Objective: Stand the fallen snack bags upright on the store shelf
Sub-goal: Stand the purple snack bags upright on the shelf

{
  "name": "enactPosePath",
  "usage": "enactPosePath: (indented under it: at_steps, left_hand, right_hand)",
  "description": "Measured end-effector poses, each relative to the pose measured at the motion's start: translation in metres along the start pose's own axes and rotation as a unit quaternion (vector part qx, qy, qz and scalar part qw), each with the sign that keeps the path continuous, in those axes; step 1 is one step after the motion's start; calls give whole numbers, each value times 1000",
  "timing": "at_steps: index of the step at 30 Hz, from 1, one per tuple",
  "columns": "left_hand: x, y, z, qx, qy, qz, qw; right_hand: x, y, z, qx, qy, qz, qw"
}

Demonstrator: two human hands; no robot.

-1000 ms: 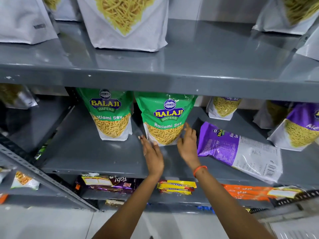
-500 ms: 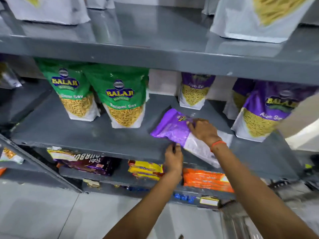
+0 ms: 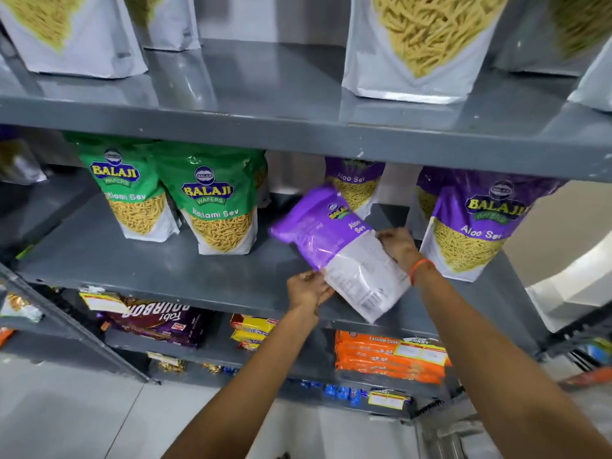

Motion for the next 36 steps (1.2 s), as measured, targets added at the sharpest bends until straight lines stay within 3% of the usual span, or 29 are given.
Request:
enactPosePath:
  at_steps: [4, 8, 11, 15, 17, 21, 25, 29, 32, 36]
  left_hand:
    - [-13, 40, 16, -117, -13, 47, 992]
    - [-24, 69, 49, -198, -4, 154, 968]
    - [-25, 71, 65, -243, -1, 221, 944]
    - [-24, 48, 50, -309, 68, 261, 912]
    - [-31, 26, 34, -311, 23, 295, 903]
    - [-33, 3, 23, -345, -52, 410, 843]
    - [-29, 6, 34, -316, -74, 415, 850]
    - [-33, 11, 49, -300, -14, 467, 832]
    - [-31, 22, 70, -278, -39, 436, 855]
    - [-21, 34, 86, -272, -104, 313, 904]
  right_hand:
    - [15, -14, 6, 14, 136, 120, 983]
    - [18, -13, 10, 32, 179, 100, 978]
    - [10, 3, 12, 27, 174, 128, 976]
    - [5, 15, 13, 32, 114, 165, 979]
    - [5, 19, 10, 41, 112, 165, 979]
    - [-1, 26, -9, 68, 76, 184, 978]
    - [-8, 35, -35, 79, 82, 242, 964]
    - [-27, 37, -52, 83, 93, 224, 967]
    - [-30, 34, -52, 76, 124, 230, 962]
    - [-21, 23, -43, 40, 144, 246, 958]
Point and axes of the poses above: each hand's wrist, its own z-axis towards the middle knuckle, its own x-axis out of the back of the hand, y = z × x, the point moved 3 cm from there along z, towards the middle knuckle, and after that the axes turned 3 degrees about y, right-handed, at the moved point
